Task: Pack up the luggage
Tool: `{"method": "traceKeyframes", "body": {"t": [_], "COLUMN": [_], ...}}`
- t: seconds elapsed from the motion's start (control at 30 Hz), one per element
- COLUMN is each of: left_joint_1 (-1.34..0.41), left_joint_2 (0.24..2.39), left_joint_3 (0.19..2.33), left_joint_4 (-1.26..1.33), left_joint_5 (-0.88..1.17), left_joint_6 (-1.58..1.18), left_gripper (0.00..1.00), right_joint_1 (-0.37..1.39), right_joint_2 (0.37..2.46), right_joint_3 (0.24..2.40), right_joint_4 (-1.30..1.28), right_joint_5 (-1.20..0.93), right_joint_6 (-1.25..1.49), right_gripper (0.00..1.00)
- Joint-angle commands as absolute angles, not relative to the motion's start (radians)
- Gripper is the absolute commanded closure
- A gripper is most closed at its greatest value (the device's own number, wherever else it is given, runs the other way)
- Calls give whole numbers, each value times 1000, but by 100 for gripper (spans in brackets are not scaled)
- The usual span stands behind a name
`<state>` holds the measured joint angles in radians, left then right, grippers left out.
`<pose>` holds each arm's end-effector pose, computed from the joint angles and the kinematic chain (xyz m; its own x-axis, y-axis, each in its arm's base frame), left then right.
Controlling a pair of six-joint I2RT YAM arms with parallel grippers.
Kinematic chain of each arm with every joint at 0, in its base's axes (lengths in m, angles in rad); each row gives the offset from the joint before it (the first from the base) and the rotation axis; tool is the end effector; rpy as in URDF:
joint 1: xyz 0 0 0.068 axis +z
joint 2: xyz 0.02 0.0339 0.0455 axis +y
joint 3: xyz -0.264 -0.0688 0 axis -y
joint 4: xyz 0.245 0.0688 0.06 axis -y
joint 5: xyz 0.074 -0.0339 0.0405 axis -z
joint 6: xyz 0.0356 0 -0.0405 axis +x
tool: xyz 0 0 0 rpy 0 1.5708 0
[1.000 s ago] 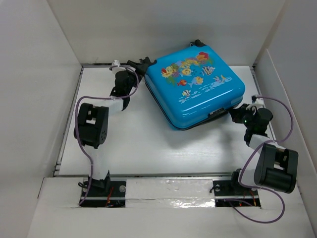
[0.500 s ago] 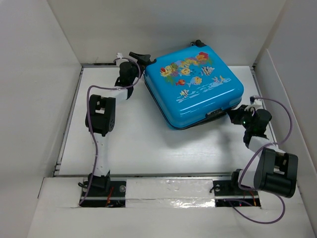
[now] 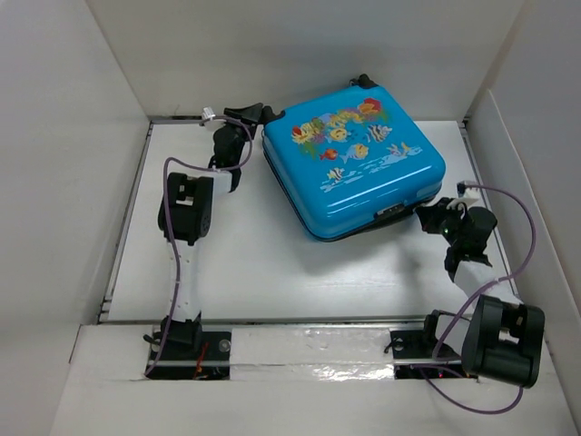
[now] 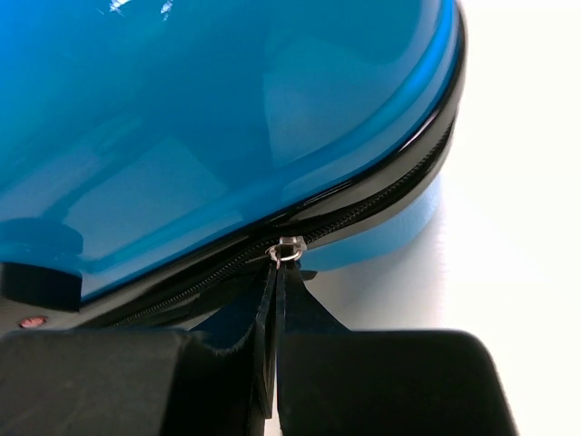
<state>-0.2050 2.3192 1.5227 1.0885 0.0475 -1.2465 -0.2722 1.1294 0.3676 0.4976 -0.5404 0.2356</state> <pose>0.5076 -0.1073 0.2053 -0.1451 -0.9369 -0.3181 0.3461 0.2531 -0.9034 0.2234 -0.0433 0.1992 -0.3024 0.2922 -0.9073 -0.1822 0.9166 0.3560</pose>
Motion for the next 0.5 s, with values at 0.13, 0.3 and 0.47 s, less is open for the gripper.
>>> {"method": "traceKeyframes", "body": {"t": [0.13,0.3,0.47], "left_joint_1": [-236,-274,-241], "left_joint_2": [2076,1902,1812], "left_joint_3": [1277,990,922], "left_joint_4": [1276,1376,1208], "left_joint_5": [183,181,193], "left_joint_6": [-1152,-1132,-1108], "left_gripper": [100,100,76], "right_joint_1": [-236,-261,-261], "right_joint_2": [944,805,845], "right_joint_3": [348,334,342], "right_joint_4": [441,321,310], "right_joint_5": [-583,-520,-603], "right_joint_6": [221,199,183], "right_gripper": [100,100,100]}}
